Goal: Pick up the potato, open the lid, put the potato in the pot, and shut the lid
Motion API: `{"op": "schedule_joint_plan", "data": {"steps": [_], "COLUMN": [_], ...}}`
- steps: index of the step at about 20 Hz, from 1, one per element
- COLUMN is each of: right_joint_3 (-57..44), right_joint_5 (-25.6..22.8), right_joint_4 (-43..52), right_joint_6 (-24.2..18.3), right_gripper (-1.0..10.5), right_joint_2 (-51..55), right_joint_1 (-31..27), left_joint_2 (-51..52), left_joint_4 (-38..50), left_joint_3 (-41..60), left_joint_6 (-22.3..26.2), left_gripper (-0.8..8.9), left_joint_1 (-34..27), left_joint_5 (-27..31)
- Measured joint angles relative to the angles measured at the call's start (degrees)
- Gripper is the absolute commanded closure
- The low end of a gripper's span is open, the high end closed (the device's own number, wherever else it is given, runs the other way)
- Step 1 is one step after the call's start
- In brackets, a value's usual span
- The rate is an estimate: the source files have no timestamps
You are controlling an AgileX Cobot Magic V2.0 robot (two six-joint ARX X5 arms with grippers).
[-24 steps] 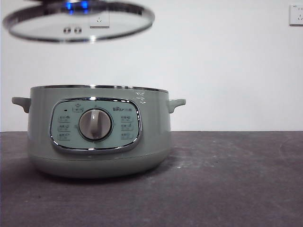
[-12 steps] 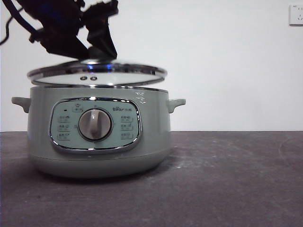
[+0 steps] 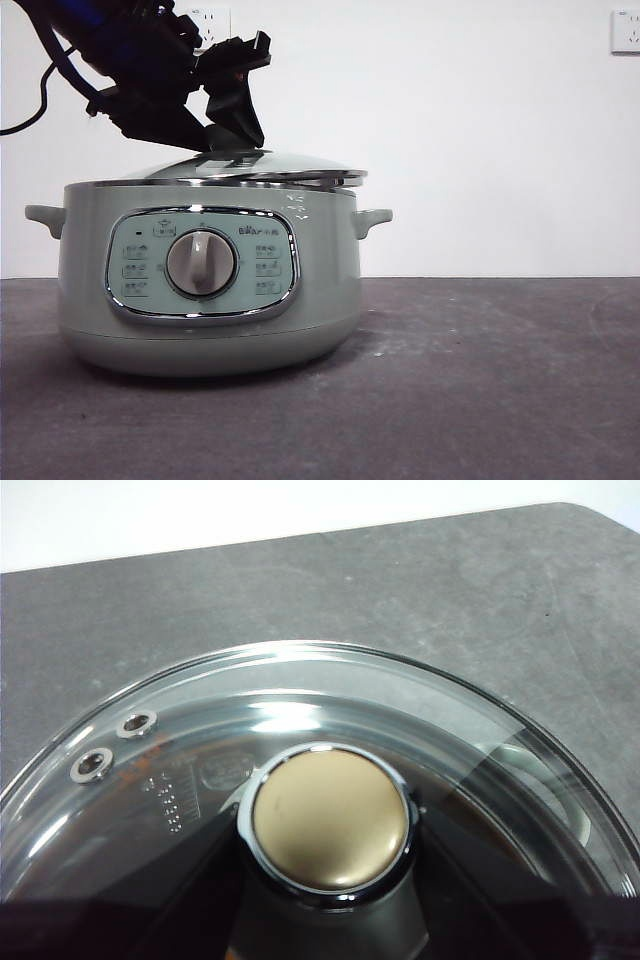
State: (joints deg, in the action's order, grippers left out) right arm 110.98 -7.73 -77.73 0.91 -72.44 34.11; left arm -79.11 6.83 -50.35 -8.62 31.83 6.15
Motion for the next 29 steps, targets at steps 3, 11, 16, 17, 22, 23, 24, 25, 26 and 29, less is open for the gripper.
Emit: {"op": "schedule_joint_plan", "data": {"steps": [3,11,16,17,22,23,24,25,26,29], "right_joint_3": [0.0,0.0,0.0,0.0,0.0,0.0,0.0,0.0,0.0,-1.0], "right_joint_5": [0.0,0.0,0.0,0.0,0.0,0.0,0.0,0.0,0.0,0.0], "right_joint_4": [0.0,0.0,0.0,0.0,0.0,0.0,0.0,0.0,0.0,1.0], "right_joint_6": [0.0,0.0,0.0,0.0,0.0,0.0,0.0,0.0,0.0,0.0], "right_gripper": [4.5,4.5,4.5,4.5,4.5,4.5,4.5,4.5,4.5,4.5], "right_joint_2": [0.0,0.0,0.0,0.0,0.0,0.0,0.0,0.0,0.0,0.1], "right_joint_1": [0.0,0.0,0.0,0.0,0.0,0.0,0.0,0.0,0.0,0.0], "left_joint_2": [0.1,1.5,2.3,2.4,2.4,2.4,2.4,2.4,2.9,7.6], "left_joint_4": [-1.3,-6.5,-8.5,-8.6,-8.4,-8.2,-7.9,-7.9,-7.9,-10.2], "left_joint_3": [-0.4,-1.4,-1.3,-1.3,-1.3,-1.3,-1.2,-1.2,-1.2,-3.2], "left_joint_6": [0.0,0.9,1.1,1.1,1.1,1.1,1.0,1.1,1.1,1.1], "left_gripper": [8.22,8.23,8.22,8.14,3.94,3.59,3.60,3.60,3.60,3.60], "left_joint_1": [0.2,0.2,0.2,0.2,0.0,-0.1,-0.2,-0.2,-0.4,-0.5], "left_joint_5": [1.3,1.9,2.0,2.0,1.9,1.8,1.7,1.9,2.2,2.4]}}
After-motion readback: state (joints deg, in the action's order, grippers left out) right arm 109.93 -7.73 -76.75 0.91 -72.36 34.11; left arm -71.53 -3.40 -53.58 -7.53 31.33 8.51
